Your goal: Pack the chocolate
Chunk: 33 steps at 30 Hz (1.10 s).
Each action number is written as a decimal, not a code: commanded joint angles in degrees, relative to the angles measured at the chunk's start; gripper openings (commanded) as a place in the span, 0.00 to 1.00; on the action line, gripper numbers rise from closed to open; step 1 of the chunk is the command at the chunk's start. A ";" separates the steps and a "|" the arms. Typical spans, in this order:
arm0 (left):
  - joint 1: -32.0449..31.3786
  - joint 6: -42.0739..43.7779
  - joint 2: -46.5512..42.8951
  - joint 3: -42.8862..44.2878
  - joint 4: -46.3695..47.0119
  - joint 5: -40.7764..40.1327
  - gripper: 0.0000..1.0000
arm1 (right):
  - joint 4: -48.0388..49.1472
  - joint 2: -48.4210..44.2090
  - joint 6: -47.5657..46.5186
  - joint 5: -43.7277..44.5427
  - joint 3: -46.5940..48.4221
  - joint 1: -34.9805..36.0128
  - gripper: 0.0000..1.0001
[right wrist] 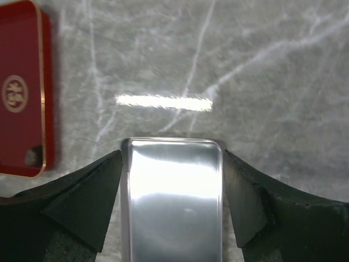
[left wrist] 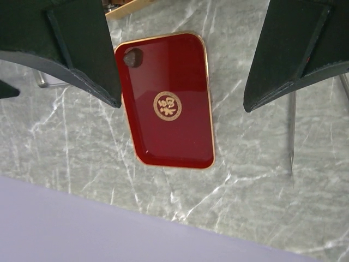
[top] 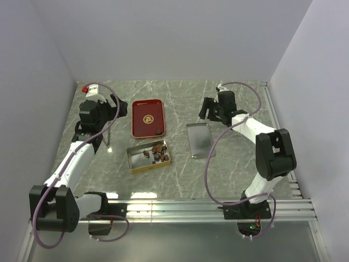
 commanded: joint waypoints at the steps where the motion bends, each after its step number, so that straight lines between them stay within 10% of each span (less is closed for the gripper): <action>1: -0.21 -0.94 -1.94 0.80 2.70 1.66 1.00 | -2.94 0.64 0.70 3.53 -1.01 -0.02 0.79; 14: -0.29 -1.38 -1.94 -0.16 3.57 4.74 1.00 | -7.77 10.48 3.51 4.31 2.15 0.15 0.62; 33: -0.56 -0.68 -5.45 -2.80 2.96 3.60 1.00 | -11.20 11.45 1.76 4.06 3.03 1.12 0.00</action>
